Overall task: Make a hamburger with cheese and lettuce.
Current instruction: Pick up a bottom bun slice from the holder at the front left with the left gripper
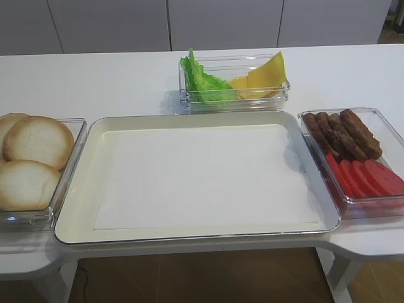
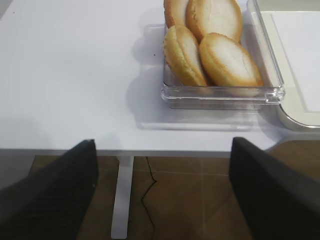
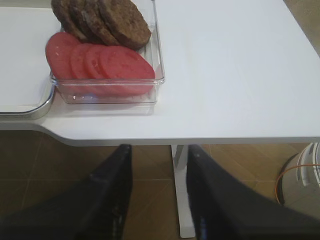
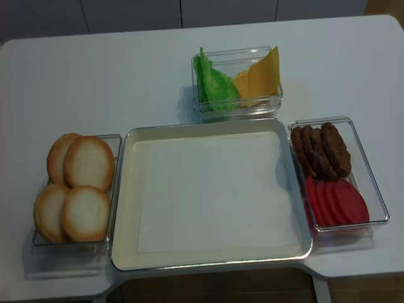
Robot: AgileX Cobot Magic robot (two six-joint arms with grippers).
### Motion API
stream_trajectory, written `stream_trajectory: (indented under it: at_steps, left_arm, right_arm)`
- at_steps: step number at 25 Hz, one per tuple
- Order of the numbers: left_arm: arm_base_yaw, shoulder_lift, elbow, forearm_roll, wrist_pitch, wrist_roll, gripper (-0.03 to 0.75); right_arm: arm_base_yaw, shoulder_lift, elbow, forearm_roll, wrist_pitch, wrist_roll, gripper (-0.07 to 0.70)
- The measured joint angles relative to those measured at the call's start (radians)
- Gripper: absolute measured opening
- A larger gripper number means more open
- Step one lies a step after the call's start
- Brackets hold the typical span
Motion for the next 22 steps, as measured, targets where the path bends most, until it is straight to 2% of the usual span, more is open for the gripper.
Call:
stream_trajectory:
  at_steps: [22]
  left_arm:
    - [0.000,0.000,-0.007,-0.003,0.000,0.000,0.601]
  right_arm:
    - [0.000,0.000,0.000,0.000,0.000,-0.002,0.279]
